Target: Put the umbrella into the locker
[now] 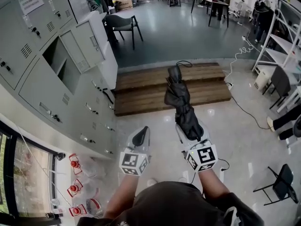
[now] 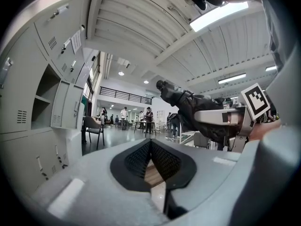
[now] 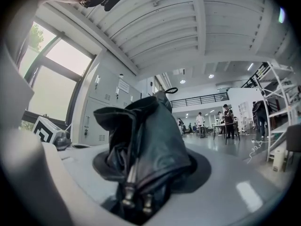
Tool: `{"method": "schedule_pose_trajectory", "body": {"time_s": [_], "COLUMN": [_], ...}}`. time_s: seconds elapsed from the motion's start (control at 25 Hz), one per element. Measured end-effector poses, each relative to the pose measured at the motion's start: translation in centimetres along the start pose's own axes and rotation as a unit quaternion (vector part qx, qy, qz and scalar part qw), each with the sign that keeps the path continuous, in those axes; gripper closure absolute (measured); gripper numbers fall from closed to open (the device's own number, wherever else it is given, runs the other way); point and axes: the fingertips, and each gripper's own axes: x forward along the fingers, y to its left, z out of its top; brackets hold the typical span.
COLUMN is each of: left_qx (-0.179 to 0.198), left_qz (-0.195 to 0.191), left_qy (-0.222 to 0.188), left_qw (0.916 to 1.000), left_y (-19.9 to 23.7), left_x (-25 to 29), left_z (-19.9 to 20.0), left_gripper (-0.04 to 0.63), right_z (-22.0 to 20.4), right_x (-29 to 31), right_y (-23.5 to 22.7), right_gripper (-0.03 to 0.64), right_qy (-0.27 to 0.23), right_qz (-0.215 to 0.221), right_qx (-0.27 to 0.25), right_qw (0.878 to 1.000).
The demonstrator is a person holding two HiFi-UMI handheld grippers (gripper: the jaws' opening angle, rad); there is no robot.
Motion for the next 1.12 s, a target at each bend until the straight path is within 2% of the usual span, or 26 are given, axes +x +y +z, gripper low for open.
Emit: {"method": "schedule_pose_trajectory", "body": {"time_s": [0.48, 0.76, 1.12], "left_qx": [0.004, 0.003, -0.002], "left_qz": [-0.019, -0.009, 0.008], "left_qy": [0.0, 0.004, 0.01], "left_qw": [0.9998, 0.9999, 0.9999], "left_y": [6.0, 9.0, 10.7], "left_x": [-2.9, -4.1, -1.0], "left_z": [0.0, -0.4, -0.8], "left_gripper": [0.591, 0.591, 0.591], "right_z": [-1.6, -1.8, -2.6], "right_x": [2.8, 4.0, 7.8], "right_y": [5.0, 6.7, 4.6], "right_gripper": [0.376, 0.376, 0.376], "right_qy": [0.016, 0.015, 0.03], "right_qz": [-0.031, -0.027, -0.009], "right_qx": [0.006, -0.009, -0.021], "right_qw": [0.999, 0.999, 0.999]}}
